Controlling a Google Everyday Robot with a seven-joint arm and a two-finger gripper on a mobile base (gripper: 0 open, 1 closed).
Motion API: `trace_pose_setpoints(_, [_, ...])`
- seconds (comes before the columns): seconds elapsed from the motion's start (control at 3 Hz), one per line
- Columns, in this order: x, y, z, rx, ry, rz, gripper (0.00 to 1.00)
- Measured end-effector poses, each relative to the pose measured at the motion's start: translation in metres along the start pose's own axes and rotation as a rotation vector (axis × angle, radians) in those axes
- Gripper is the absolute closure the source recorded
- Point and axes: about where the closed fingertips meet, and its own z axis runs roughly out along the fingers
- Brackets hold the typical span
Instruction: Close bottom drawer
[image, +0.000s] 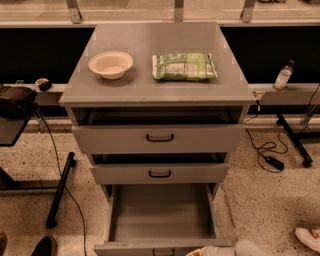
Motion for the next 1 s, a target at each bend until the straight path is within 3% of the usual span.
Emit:
trace_pose_setpoints(0.33, [0.021, -0.001, 0.015, 0.033, -0.001, 0.017, 1.0])
trace_pose_setpoints(1.0, [0.051, -0.013, 0.036, 0.172, -0.007, 0.143, 1.0])
